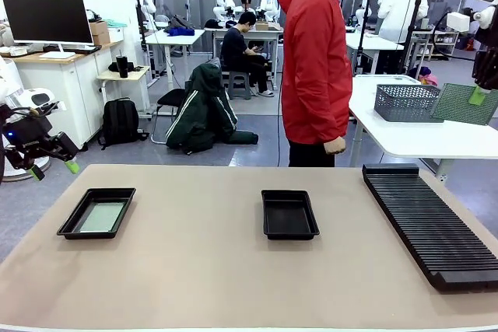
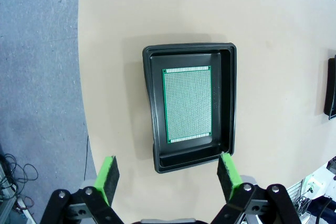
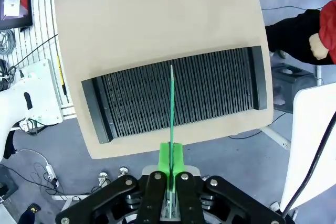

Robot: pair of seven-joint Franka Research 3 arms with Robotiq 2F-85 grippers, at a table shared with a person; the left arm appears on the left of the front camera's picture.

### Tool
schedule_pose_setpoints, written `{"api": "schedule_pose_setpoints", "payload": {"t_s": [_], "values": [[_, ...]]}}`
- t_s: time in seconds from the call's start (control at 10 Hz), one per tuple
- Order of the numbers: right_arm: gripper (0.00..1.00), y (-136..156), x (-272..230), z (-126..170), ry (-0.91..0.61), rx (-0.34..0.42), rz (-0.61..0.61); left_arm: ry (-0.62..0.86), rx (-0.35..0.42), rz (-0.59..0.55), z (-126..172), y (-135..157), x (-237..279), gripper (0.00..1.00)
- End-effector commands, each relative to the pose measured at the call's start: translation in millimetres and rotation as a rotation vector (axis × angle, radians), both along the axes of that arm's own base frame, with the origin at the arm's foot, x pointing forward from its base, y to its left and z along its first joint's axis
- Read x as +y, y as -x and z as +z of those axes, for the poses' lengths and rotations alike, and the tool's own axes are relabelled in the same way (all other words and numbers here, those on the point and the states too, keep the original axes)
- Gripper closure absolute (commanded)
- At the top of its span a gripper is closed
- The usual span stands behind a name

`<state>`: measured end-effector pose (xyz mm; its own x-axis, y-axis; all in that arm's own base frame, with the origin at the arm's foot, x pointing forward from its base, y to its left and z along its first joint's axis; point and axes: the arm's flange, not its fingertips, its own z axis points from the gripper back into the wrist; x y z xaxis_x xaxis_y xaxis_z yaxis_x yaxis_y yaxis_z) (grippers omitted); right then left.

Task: Inspect and transfer BCBs to ESD trays.
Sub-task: Pick up the Blank PCB from the PCB Rack and place it in the right ESD tray.

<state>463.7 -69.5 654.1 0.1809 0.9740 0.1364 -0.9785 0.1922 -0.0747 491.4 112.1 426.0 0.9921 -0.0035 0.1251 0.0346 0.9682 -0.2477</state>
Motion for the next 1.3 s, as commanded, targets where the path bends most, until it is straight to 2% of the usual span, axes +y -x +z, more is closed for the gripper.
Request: {"api": "schedule_pose_setpoints", "payload": {"t_s": [0.0, 0.7, 0.8, 1.2], "values": [[0.97, 1, 2, -4, 0.001, 0.001, 0.005, 0.0, -0.006, 0.007, -2, 0, 0, 0.0], [0.97, 0, 0, -1, 0.0, 0.002, 0.0, 0.0, -0.006, 0.007, -2, 0, 0, 0.0], [0.97, -11, 5, -8, -0.056, 0.053, -0.112, 0.0, -0.006, 0.007, -2, 0, 0, 0.0], [0.97, -14, 33, -40, -0.168, 0.135, -0.458, 0.0, -0.006, 0.007, -2, 0, 0, 0.0]]}}
